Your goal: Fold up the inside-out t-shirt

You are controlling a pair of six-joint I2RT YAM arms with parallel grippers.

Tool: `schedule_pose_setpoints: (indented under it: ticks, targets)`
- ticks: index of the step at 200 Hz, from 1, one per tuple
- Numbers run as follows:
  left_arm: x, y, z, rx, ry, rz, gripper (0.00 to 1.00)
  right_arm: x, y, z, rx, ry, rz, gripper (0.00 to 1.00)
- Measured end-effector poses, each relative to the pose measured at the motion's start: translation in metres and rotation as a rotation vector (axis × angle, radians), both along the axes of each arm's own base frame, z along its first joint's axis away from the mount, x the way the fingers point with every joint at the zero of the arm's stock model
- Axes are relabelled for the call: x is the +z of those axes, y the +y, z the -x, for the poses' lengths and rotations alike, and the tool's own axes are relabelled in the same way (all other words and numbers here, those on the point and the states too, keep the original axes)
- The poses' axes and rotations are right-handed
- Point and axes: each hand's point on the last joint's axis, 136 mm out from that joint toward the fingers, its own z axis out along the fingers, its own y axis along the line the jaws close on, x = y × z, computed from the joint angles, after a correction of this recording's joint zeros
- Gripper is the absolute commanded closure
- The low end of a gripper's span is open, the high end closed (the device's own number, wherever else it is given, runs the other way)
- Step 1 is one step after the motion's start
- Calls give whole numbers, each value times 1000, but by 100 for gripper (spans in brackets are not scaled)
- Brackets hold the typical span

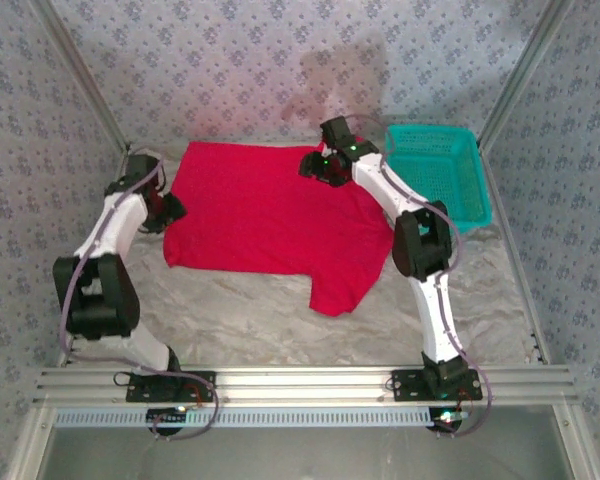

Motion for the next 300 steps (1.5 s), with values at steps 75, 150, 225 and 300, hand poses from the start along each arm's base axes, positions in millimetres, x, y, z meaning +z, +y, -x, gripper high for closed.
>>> schedule_pose_setpoints:
  ticks: [75,150,225,300]
  targets:
    - [-75,-17,87,-110,292,-172,68,-20,26,93,128,95,58,41]
    - [-86,33,82,25,338,-228,69,-79,13,127,146,226,115,41]
    - [-88,32,52,36,275,-197,66,-98,0,121,118,251,120,41]
    - [-96,37,41,50,260,-164,100,-126,-21,126,72,318,193,69]
